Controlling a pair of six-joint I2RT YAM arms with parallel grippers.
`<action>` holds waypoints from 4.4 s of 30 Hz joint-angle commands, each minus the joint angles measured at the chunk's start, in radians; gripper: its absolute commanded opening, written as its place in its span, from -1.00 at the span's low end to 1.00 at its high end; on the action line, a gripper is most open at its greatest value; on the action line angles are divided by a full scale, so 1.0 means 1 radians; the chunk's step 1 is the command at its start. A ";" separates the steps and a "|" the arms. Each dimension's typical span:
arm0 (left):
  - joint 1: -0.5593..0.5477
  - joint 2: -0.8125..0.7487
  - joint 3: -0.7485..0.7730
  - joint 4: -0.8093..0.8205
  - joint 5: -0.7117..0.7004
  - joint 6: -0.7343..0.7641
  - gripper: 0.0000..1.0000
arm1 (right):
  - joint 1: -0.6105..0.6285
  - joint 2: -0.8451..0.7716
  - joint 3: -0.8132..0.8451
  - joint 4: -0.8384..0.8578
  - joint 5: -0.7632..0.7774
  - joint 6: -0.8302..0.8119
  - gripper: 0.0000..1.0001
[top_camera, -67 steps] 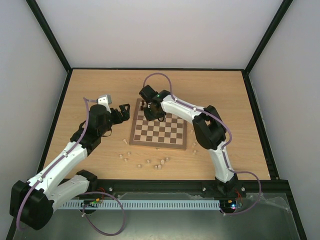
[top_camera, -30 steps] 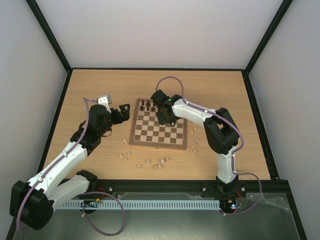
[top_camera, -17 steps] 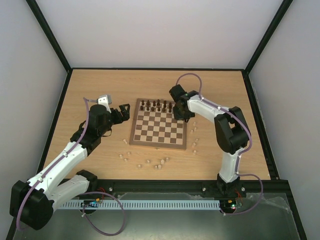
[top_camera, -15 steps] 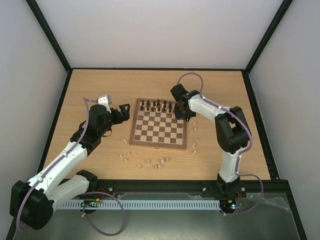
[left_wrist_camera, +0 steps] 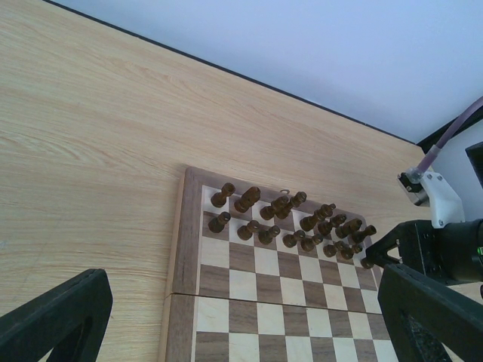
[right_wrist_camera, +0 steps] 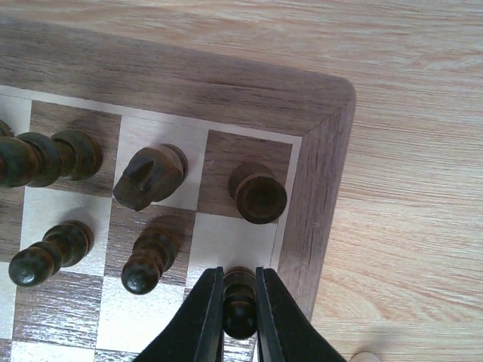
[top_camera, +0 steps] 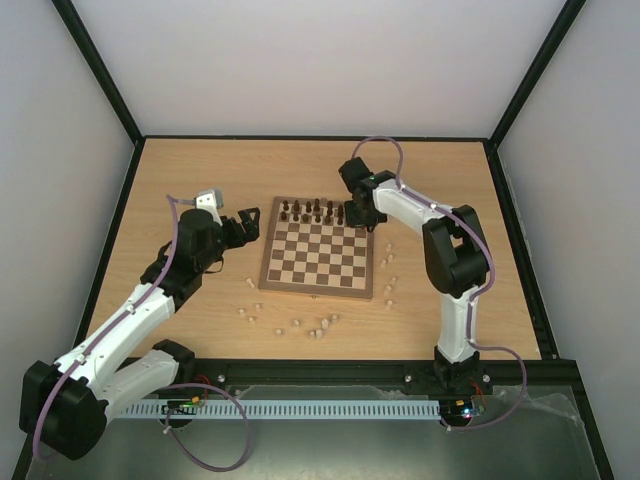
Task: Set up the chess pieces on the board
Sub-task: Move the chess piece to the chessboard, then adjust the chessboard at the center of the board, then pick up the chess piece at the center of the board.
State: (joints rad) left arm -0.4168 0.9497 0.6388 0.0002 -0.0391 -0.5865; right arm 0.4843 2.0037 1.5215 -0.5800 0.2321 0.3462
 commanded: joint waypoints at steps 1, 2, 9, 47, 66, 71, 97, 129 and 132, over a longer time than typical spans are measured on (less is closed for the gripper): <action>-0.004 0.004 0.026 -0.006 -0.008 0.008 0.99 | -0.007 0.025 0.029 -0.034 -0.005 -0.010 -0.78; -0.004 0.006 0.025 -0.006 -0.008 0.006 0.99 | -0.009 0.027 0.031 -0.032 -0.006 -0.011 -0.78; -0.004 0.006 0.027 -0.006 -0.009 0.007 0.99 | -0.010 0.042 0.044 -0.027 -0.010 -0.016 -0.78; -0.004 0.019 0.024 -0.001 -0.006 0.004 0.99 | 0.023 -0.421 -0.361 0.035 -0.124 0.059 -0.29; -0.005 0.021 0.019 0.009 0.016 -0.002 0.99 | 0.352 -0.653 -0.772 0.077 -0.068 0.343 -0.54; -0.004 0.026 0.019 0.011 0.017 -0.002 0.99 | 0.378 -0.635 -0.789 0.069 -0.037 0.379 -0.53; -0.004 0.040 0.017 0.015 0.015 -0.001 0.99 | 0.325 -0.460 -0.748 0.128 0.048 0.336 -0.45; -0.004 0.046 0.009 0.034 0.013 -0.002 0.99 | 0.176 -0.626 -0.535 0.025 0.067 0.169 0.74; -0.004 0.043 0.009 0.031 0.015 -0.001 0.99 | 0.115 -0.605 -0.497 0.027 0.067 0.145 0.97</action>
State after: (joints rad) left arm -0.4168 1.0039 0.6388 0.0101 -0.0269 -0.5873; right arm 0.6624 1.3811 0.9749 -0.4957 0.2764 0.5396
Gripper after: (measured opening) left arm 0.996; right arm 0.969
